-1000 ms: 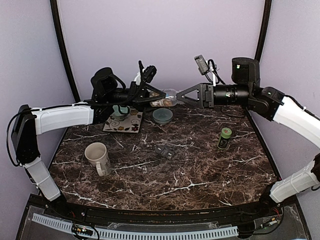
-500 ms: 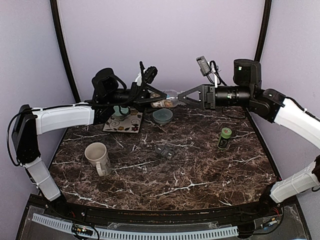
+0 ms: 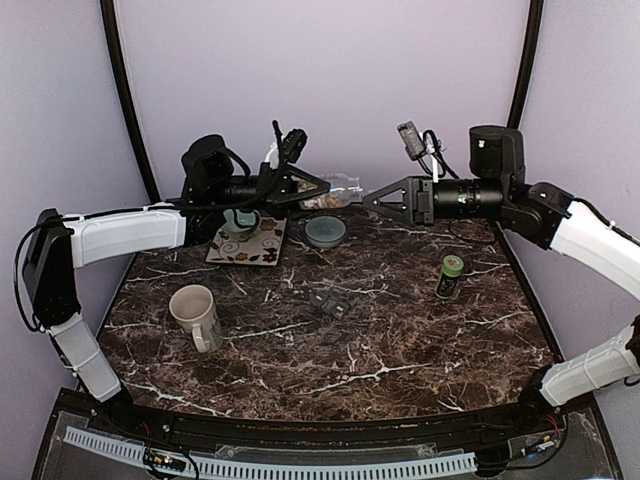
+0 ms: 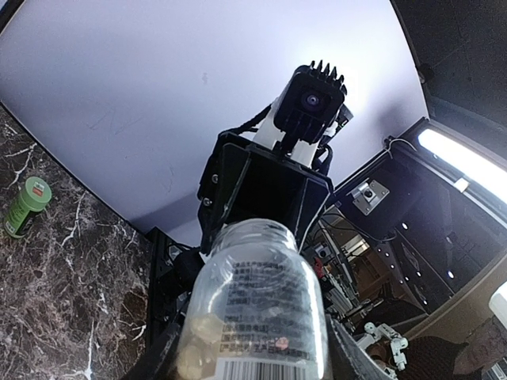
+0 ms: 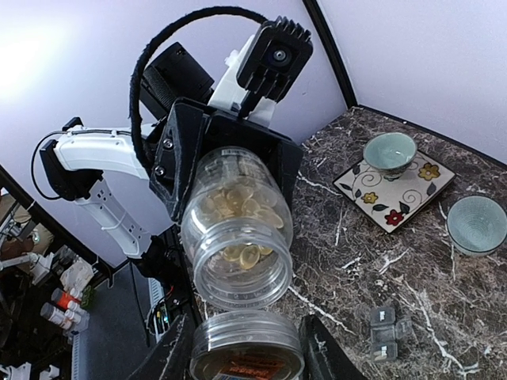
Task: Sort the pills into containers
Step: Unscrew the lid of the pill bottle, then pour the pill into the compartment of the pill container.
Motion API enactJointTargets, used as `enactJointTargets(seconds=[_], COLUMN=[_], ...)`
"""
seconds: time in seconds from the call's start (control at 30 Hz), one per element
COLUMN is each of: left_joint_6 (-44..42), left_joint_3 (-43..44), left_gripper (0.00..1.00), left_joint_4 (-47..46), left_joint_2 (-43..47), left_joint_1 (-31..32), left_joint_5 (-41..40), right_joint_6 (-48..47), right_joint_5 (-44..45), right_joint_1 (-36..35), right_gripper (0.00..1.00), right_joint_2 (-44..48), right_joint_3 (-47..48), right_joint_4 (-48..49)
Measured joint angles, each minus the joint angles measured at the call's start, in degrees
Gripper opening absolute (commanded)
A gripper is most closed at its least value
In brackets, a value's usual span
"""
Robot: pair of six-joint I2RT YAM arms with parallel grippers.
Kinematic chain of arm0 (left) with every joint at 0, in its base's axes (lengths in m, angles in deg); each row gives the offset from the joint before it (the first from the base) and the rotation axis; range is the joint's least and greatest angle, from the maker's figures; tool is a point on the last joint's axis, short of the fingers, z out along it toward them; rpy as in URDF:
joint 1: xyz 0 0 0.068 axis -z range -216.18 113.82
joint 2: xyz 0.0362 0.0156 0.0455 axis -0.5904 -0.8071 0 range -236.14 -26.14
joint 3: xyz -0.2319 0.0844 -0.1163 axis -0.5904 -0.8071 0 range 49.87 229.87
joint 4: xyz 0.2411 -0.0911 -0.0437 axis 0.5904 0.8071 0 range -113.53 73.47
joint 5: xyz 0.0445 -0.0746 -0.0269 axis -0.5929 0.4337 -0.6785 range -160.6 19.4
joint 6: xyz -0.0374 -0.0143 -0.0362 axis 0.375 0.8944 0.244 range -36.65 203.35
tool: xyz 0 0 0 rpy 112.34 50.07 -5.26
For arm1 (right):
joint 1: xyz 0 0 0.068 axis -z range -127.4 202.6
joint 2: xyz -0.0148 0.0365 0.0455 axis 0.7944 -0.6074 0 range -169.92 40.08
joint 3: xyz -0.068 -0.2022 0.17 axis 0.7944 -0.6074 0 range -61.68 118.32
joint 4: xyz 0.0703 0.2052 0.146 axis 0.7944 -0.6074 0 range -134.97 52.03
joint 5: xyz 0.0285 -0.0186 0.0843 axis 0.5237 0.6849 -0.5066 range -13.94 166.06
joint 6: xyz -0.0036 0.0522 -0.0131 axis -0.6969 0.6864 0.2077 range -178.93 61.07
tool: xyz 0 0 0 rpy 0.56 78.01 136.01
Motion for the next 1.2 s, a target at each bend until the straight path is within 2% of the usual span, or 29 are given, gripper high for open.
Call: enactJointTargets(seconds=[0.3, 0.63, 0.9, 1.2], left_joint_6=[-6.32, -10.93, -11.93, -12.04], left_joint_3=[-4.57, -10.86, -17.73, -23.63], left_gripper=[0.0, 0.0, 0.0, 0.0], left_joint_4=[4.72, 5.97, 4.24, -1.38], left_joint_2=[2.64, 4.68, 5.73, 5.73], left_joint_1=[0.0, 2.38, 6.49, 9.29], left_joint_5=[-6.45, -18.25, -31.8, -43.12], right_joint_6=[0.59, 1.49, 1.49, 1.49], right_joint_5=[4.59, 11.04, 13.88, 14.91], right_joint_1=[1.25, 2.49, 3.02, 3.26], right_gripper=[0.38, 0.37, 0.37, 0.37], right_joint_2=[2.91, 6.25, 7.93, 9.77], right_joint_3=[-3.28, -9.01, -12.68, -15.56], right_joint_4=[0.13, 0.48, 0.5, 0.79])
